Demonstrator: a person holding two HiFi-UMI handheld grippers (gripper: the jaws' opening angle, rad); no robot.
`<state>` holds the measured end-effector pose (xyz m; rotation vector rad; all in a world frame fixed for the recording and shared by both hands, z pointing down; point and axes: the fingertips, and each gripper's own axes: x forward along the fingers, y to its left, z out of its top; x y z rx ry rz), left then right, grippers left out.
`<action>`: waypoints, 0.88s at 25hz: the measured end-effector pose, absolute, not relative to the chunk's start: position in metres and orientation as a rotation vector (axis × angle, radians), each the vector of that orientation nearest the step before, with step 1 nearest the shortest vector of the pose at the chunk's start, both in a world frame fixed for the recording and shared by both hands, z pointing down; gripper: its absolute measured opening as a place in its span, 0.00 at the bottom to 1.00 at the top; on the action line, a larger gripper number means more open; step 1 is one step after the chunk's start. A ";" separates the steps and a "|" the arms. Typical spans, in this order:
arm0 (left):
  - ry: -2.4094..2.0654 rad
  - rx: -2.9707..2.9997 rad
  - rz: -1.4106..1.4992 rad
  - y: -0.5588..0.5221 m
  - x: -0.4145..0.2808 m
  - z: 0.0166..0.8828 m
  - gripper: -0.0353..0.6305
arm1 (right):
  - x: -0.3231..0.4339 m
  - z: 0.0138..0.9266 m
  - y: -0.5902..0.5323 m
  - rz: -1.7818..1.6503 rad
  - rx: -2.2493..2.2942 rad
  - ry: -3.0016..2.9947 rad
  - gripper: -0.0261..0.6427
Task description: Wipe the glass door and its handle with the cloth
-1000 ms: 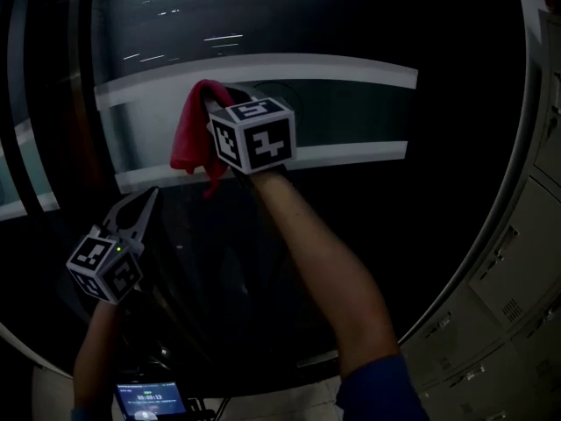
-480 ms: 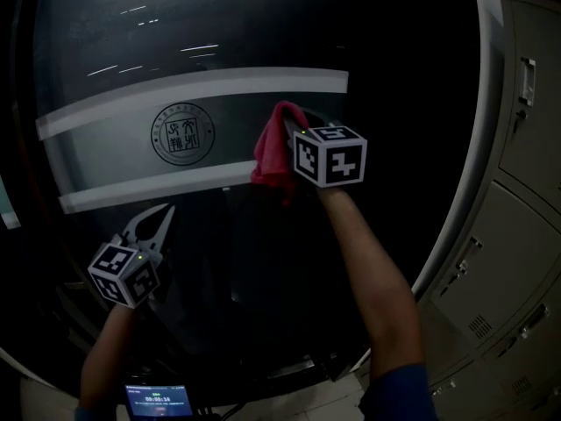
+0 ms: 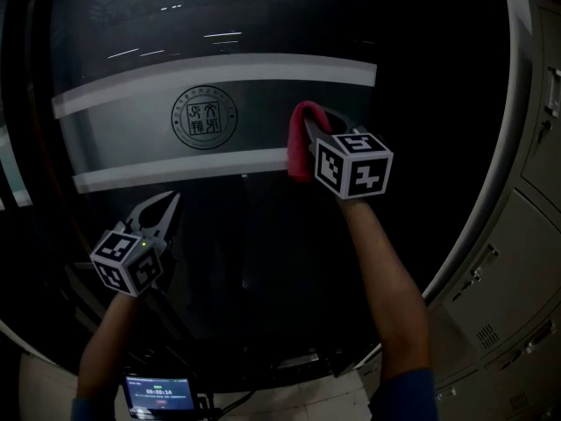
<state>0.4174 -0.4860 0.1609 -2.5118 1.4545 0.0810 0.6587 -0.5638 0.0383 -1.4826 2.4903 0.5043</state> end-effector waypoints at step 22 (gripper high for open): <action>1.619 -2.399 -0.025 -0.401 0.181 0.188 0.07 | 0.195 0.167 -0.507 0.227 -0.849 2.785 0.09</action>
